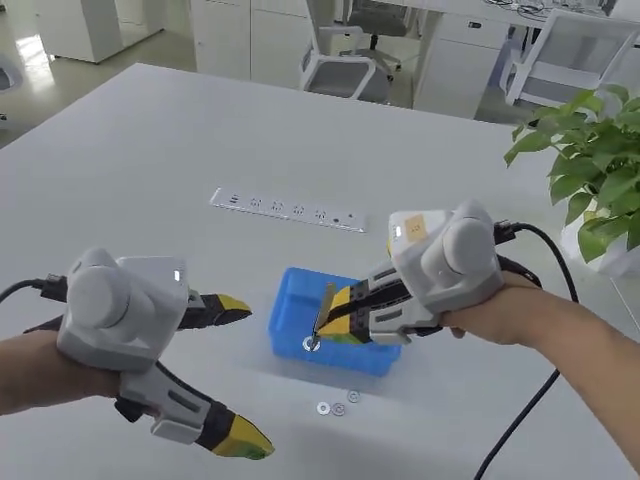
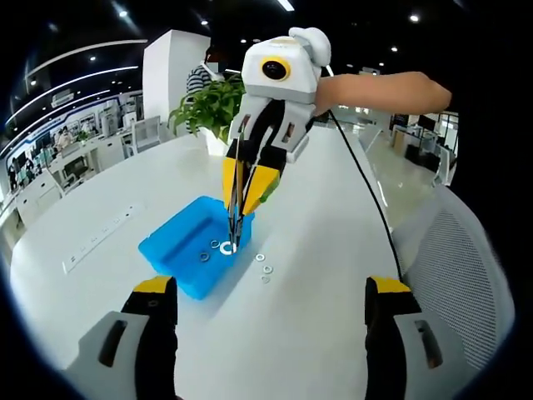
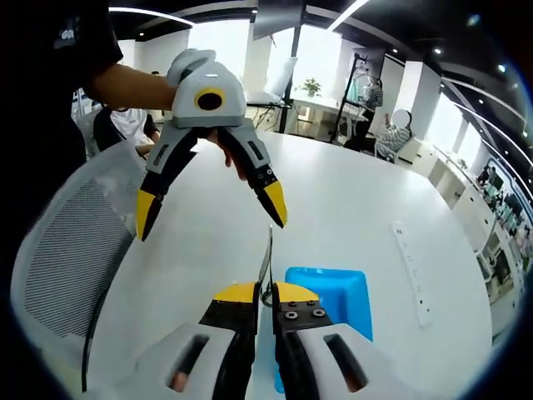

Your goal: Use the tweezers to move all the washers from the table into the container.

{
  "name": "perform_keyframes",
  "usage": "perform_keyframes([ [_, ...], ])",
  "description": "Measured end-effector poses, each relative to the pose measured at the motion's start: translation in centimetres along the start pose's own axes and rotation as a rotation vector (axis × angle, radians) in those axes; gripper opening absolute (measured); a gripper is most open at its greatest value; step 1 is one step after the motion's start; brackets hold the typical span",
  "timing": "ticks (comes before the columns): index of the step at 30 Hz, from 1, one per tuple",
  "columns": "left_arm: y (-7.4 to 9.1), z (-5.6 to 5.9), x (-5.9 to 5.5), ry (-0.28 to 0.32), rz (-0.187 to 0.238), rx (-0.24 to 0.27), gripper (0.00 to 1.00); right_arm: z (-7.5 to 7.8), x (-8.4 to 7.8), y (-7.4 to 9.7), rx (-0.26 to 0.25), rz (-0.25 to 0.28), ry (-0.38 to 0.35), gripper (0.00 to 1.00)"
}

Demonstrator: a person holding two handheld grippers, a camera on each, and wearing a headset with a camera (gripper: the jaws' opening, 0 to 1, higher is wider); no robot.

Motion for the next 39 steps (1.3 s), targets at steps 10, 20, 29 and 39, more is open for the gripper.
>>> perform_keyframes([
  [10,0.2,0.0,-0.1,0.024,0.021,-0.008,0.99,2.3,0.0,0.2,-0.025,-0.003,0.017,0.06],
  [20,0.3,-0.4,0.0,0.046,0.043,0.002,0.99,4.0,-0.9,-1.1,-0.032,-0.018,0.023,0.07],
  [29,0.4,-0.7,-0.1,0.059,0.049,0.007,0.99,4.8,-2.1,-2.4,-0.032,-0.023,0.01,0.07],
  [39,0.4,-1.0,0.2,0.071,0.068,0.015,0.99,5.2,-3.6,-3.6,-0.041,-0.026,-0.017,0.07],
])
Point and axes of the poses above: the centre of the closed fingertips' face, and the gripper's own axes: y roughly backward along the fingers, z roughly to its right, x roughly out of its top, the point moved 9 cm from there along y, roughly backward along the fingers, and after that the axes turned 2 degrees about -y, right-handed, at the moved point
